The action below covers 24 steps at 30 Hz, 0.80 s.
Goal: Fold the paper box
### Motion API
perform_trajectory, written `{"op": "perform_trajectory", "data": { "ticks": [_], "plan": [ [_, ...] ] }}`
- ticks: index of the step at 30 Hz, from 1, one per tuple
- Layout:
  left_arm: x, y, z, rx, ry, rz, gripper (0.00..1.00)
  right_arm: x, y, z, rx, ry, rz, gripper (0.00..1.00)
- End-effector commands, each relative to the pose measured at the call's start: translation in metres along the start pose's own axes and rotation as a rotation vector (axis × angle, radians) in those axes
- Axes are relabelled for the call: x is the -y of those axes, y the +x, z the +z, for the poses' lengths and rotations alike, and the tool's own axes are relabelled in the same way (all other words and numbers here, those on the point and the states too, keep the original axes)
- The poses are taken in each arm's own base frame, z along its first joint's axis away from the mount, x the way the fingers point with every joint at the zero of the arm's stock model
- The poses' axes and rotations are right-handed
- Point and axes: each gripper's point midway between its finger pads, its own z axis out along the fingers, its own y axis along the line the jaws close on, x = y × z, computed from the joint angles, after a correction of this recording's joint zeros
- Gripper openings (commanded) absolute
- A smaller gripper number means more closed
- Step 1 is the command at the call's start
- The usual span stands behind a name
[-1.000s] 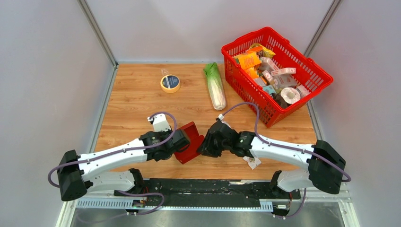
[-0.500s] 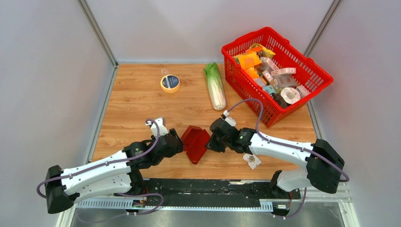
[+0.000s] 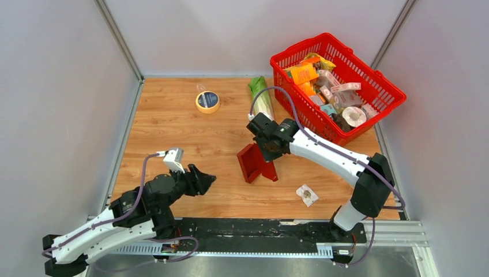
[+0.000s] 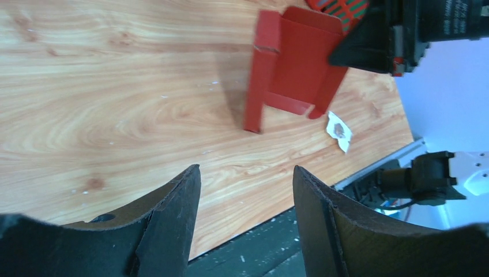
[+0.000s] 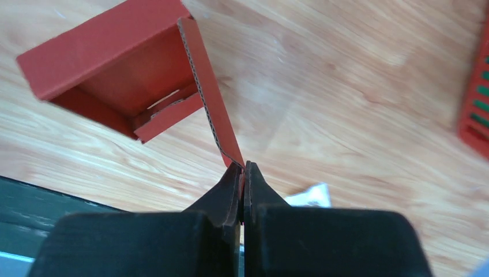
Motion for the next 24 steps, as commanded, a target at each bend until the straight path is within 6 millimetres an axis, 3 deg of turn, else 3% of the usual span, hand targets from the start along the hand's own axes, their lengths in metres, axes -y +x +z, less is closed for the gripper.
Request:
{"op": "perform_trajectory", "data": {
  "ticks": [1,4,6,9,14,16,18,20,22,24],
  "plan": [
    [-0.022,-0.013,-0.010,0.054,-0.081,0.083,0.67,0.040,0.031,-0.030,-0.182,0.136,-0.359,0.00],
    [-0.030,-0.009,-0.010,0.057,-0.106,0.071,0.66,0.032,0.024,-0.038,-0.185,0.214,-0.494,0.00],
    [-0.030,-0.006,-0.007,0.051,-0.100,0.068,0.66,0.005,0.028,-0.035,-0.172,0.170,-0.602,0.00],
    [-0.033,0.002,-0.002,0.034,-0.112,0.078,0.66,-0.020,0.024,-0.025,-0.174,0.220,-0.729,0.01],
    [-0.036,0.018,0.011,0.005,-0.103,0.093,0.66,-0.044,0.008,-0.010,-0.104,0.231,-0.715,0.07],
    [-0.039,0.028,0.017,-0.005,-0.090,0.097,0.66,-0.048,-0.003,-0.013,-0.048,0.216,-0.662,0.37],
    [-0.029,0.029,0.024,0.011,-0.036,0.094,0.66,-0.049,-0.006,-0.023,-0.005,0.154,-0.600,0.55],
    [-0.022,0.030,0.031,0.031,0.006,0.102,0.66,-0.051,-0.016,-0.039,0.082,0.088,-0.538,0.61],
    [-0.016,0.029,0.037,0.041,0.029,0.113,0.66,-0.046,-0.014,-0.042,0.110,0.079,-0.511,0.67],
    [-0.013,0.026,0.040,0.045,0.033,0.158,0.67,-0.029,-0.017,-0.049,0.148,0.119,-0.449,0.70]
  ]
}}
